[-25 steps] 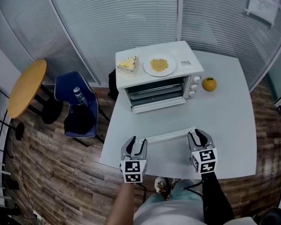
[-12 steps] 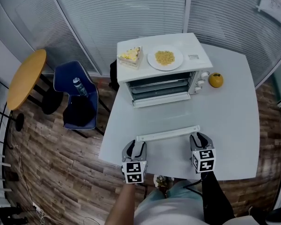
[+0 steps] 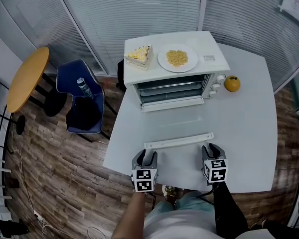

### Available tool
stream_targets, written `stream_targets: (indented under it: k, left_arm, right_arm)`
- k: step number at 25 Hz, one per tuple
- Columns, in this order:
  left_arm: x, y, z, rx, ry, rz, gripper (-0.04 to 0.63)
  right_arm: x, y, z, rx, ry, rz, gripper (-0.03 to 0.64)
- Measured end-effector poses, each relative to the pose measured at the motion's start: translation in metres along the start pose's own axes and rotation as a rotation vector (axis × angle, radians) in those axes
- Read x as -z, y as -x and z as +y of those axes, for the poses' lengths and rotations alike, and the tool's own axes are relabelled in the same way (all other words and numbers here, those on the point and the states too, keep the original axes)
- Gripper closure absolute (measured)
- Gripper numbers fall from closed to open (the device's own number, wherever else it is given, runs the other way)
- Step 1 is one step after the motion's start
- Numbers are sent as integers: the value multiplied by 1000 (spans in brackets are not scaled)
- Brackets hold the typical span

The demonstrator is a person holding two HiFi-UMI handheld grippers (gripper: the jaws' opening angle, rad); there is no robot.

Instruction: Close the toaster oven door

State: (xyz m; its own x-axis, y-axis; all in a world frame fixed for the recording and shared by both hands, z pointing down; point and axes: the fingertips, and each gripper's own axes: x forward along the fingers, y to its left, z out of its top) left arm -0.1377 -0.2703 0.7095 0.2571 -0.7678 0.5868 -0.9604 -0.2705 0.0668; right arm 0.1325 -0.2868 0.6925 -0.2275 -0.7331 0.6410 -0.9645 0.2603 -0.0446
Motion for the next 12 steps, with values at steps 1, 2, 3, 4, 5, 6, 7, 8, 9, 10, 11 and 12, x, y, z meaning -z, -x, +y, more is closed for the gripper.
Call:
stream_targets:
  k: [1,2,3,4,5,6,7,8,9,10,11,12]
  left_arm:
    - [0,-2,0,-2,3,4,354]
    - [0,-4,1,-3,5,7,354]
    - [1,-5,1,-6,7,9,354]
    - [1,-6,1,-9,9,11,354]
    - [2,-8,1,-10,11,14,354]
    - [2,-9,0,-11,13,17,354]
    - [3,-11,-1,-11,15,22,354]
    - [3,-13,-2,-12,17,28,354]
    - [3,-14,-2,-13,17,32,354]
    - [3,-15,-3,-14,18,35,354]
    - [3,-17,-3,-15,20,36,354]
    - [3,-18,-3,-17,24,37,354]
  right_arm:
    - [1,-2,-1,-1,0,4,506]
    - [3,-4,-2,-1,-3,8,506]
    - [4,-6,-3,0,-6,12,506]
    - [5,-7,-5,1,-8,16,508]
    - [6,-9,-6,1,-9,20,506]
    - [7,-11,-8,-1,-11,25,506]
    - [8,-13,-9,-3,-13,28,506]
    - [8,-16,-11,-5,-15,30,506]
    - [8,-18,-12,-6,-15,33,506]
    - [7,-20,-14,-7,-16,35,506]
    - [6,-22,-15,-8,-15,36,506]
    - [5,-23,-16,-10,-16,37,506]
